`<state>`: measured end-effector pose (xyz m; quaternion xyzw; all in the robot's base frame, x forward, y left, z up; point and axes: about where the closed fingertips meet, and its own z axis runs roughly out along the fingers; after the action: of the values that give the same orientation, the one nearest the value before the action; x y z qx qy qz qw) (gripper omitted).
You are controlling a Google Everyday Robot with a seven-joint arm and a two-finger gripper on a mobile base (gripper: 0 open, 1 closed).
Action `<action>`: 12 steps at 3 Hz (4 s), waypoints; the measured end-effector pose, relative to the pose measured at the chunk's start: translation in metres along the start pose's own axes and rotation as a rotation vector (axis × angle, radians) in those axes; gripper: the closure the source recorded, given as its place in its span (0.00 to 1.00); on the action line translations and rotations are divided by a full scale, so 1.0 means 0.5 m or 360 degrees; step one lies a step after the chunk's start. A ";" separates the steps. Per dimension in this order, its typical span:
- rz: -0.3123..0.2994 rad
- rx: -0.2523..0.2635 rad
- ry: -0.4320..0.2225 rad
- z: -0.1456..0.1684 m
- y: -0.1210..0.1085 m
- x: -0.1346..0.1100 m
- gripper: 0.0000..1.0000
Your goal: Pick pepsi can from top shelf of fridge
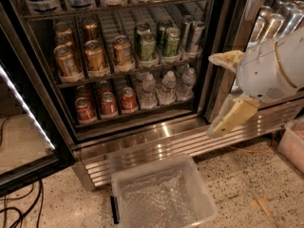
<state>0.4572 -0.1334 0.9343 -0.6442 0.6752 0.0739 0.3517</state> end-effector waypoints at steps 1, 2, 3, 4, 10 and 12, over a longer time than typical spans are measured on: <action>0.0006 0.0090 -0.0215 0.039 -0.012 -0.039 0.00; 0.0067 0.0187 -0.0384 0.066 -0.033 -0.075 0.00; 0.0156 0.0250 -0.0532 0.090 -0.060 -0.101 0.00; 0.0182 0.0250 -0.0642 0.115 -0.079 -0.137 0.00; -0.0051 0.0365 -0.0914 0.240 -0.108 -0.433 0.00; -0.0002 0.0486 -0.1060 0.277 -0.132 -0.524 0.00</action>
Offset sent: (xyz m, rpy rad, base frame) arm 0.0437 0.0651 0.0047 0.3928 -0.1619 -0.0524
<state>0.5505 0.1470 1.0044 -0.5253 0.5266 0.1778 0.6443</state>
